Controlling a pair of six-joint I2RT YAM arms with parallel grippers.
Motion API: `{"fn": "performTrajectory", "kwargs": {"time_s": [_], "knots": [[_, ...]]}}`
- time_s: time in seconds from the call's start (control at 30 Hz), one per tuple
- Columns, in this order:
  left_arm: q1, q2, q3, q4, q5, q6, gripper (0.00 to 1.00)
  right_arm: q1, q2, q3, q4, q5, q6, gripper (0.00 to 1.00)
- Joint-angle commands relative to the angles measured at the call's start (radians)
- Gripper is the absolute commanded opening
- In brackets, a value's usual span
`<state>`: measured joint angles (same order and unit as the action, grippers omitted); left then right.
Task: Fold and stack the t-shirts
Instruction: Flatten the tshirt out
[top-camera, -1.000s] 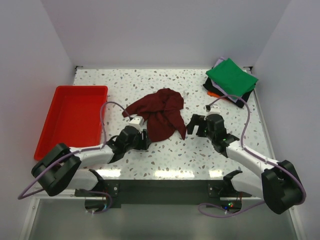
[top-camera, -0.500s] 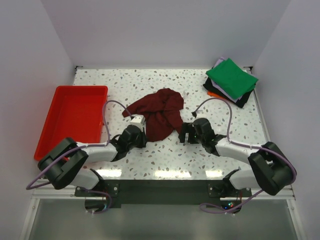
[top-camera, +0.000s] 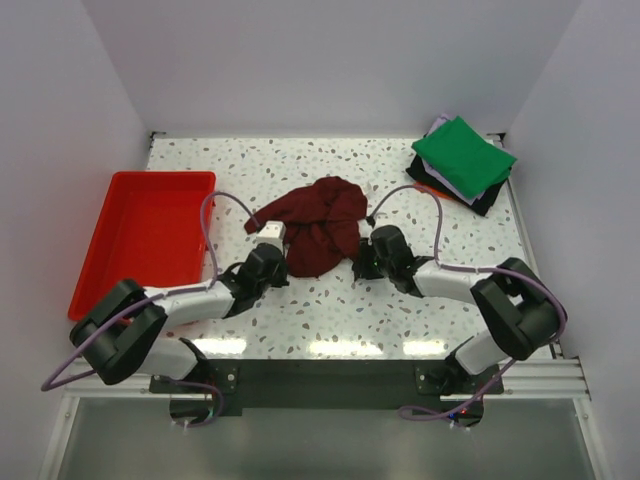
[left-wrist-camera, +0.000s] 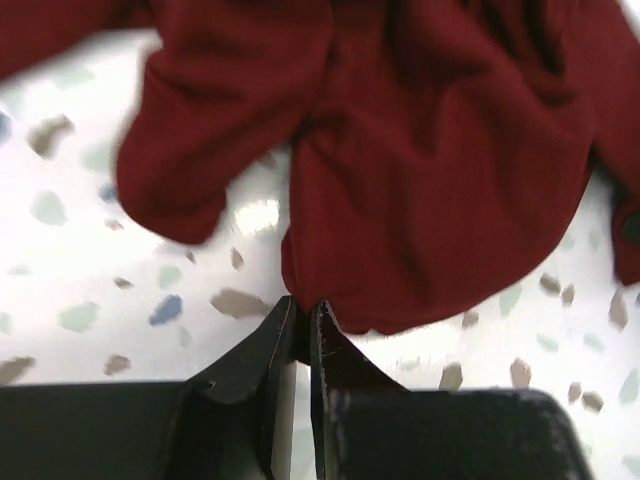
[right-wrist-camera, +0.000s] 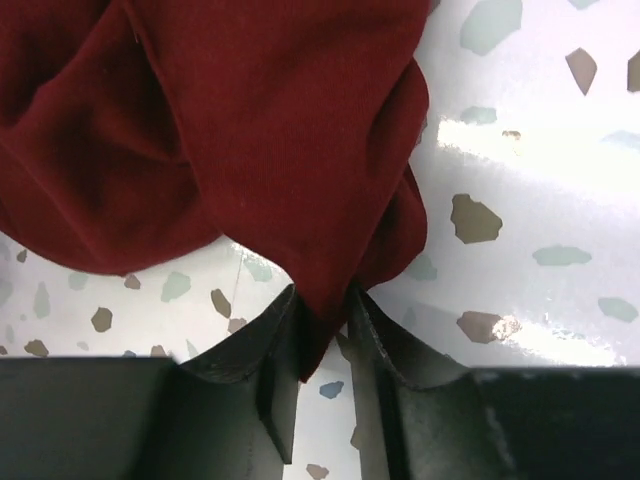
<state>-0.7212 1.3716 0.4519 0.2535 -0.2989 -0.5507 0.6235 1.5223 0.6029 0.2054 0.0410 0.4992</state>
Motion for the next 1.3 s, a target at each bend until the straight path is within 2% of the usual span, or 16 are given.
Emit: {"fn": "performTrajectory", "kwargs": {"time_s": [0.0, 0.07, 0.17, 0.23, 0.33, 0.5, 0.63, 0.8, 0.9, 0.93, 1.03, 1.13, 1.27], "knots": [[0.034, -0.089, 0.119, -0.061, -0.166, 0.063, 0.00, 0.005, -0.026, 0.096, -0.067, 0.016, -0.022, 0.11], [0.097, -0.124, 0.181, -0.074, -0.158, 0.104, 0.00, 0.002, -0.068, 0.130, -0.128, 0.049, -0.039, 0.00], [0.170, -0.210, 0.252, -0.095, -0.160, 0.155, 0.00, -0.019, -0.183, 0.199, -0.231, 0.149, -0.071, 0.00], [0.189, -0.273, 0.298, -0.112, -0.221, 0.179, 0.00, -0.042, -0.289, 0.233, -0.265, 0.187, -0.094, 0.00], [0.203, -0.335, 0.352, -0.132, -0.267, 0.241, 0.00, -0.087, -0.422, 0.281, -0.362, 0.247, -0.123, 0.00], [0.207, -0.394, 0.435, -0.201, -0.269, 0.302, 0.00, -0.117, -0.580, 0.379, -0.468, 0.341, -0.171, 0.00], [0.209, -0.414, 0.456, -0.206, -0.157, 0.321, 0.00, -0.117, -0.694, 0.417, -0.535, 0.399, -0.185, 0.00], [0.209, -0.330, 0.421, -0.172, 0.004, 0.301, 0.00, -0.119, -0.769, 0.396, -0.578, 0.477, -0.168, 0.00], [0.207, -0.238, 0.404, -0.181, 0.055, 0.275, 0.22, -0.119, -0.789, 0.368, -0.623, 0.572, -0.154, 0.00], [0.209, -0.221, 0.395, -0.183, 0.075, 0.258, 0.37, -0.119, -0.792, 0.360, -0.645, 0.609, -0.146, 0.00], [0.209, -0.197, 0.320, -0.148, 0.069, 0.227, 0.61, -0.120, -0.800, 0.341, -0.682, 0.697, -0.136, 0.00], [0.207, -0.187, 0.248, -0.092, 0.034, 0.218, 0.69, -0.125, -0.795, 0.319, -0.678, 0.717, -0.129, 0.00], [0.210, -0.134, 0.235, -0.102, 0.001, 0.219, 0.69, -0.128, -0.765, 0.298, -0.663, 0.697, -0.122, 0.00]]}}
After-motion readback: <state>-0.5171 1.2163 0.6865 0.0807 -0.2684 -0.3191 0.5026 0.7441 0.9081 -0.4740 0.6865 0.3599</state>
